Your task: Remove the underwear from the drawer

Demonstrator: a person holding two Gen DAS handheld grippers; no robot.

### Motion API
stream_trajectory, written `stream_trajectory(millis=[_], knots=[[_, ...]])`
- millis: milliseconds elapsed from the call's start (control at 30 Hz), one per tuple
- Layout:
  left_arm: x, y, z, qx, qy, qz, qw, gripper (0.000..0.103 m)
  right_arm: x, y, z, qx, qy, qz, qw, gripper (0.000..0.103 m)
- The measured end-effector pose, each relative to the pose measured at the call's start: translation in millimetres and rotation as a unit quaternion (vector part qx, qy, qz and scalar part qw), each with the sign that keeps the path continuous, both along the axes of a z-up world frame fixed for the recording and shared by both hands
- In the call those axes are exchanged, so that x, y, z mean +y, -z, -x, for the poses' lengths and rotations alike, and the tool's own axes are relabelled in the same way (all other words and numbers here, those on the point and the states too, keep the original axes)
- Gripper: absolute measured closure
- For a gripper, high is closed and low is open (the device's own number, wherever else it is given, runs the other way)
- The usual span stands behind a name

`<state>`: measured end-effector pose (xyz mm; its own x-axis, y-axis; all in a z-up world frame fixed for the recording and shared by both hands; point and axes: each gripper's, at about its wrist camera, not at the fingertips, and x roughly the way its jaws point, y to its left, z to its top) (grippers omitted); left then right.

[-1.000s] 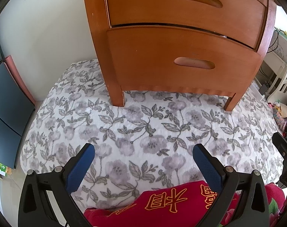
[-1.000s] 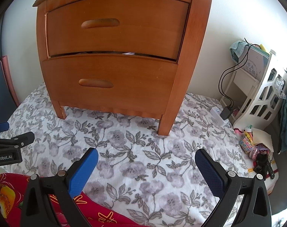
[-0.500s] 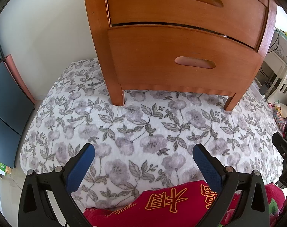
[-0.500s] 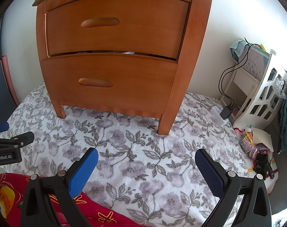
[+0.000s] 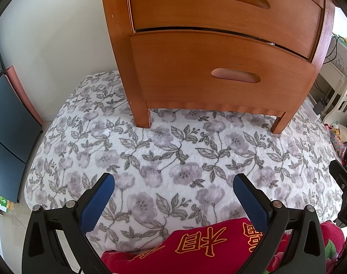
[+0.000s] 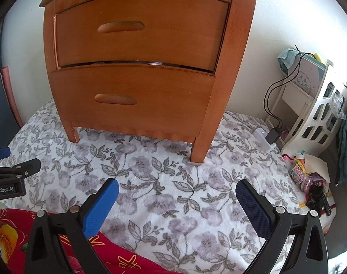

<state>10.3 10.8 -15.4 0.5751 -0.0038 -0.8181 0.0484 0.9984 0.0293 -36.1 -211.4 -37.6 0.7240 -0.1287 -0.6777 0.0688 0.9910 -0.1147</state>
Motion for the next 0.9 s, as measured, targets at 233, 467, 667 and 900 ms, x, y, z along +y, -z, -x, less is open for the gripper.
stream_trajectory(millis=[233, 467, 667, 900], knots=[[-0.1, -0.4, -0.4, 0.000, 0.000, 0.000, 1.0000, 0.000, 0.4, 0.2, -0.1, 0.000, 0.000, 0.000, 1.000, 0.000], [0.0, 0.4, -0.4, 0.000, 0.000, 0.000, 1.0000, 0.000, 5.1, 1.2, -2.8, 0.001, 0.000, 0.001, 1.000, 0.000], [-0.1, 0.8, 0.1, 0.002, 0.000, 0.003, 1.0000, 0.000, 2.3, 1.7, -1.1, 0.003, -0.001, 0.004, 1.000, 0.000], [2.1, -0.5, -1.9, 0.004, -0.004, 0.010, 0.9999, 0.000, 2.7, 1.3, -0.5, 0.004, -0.002, 0.004, 1.000, 0.000]])
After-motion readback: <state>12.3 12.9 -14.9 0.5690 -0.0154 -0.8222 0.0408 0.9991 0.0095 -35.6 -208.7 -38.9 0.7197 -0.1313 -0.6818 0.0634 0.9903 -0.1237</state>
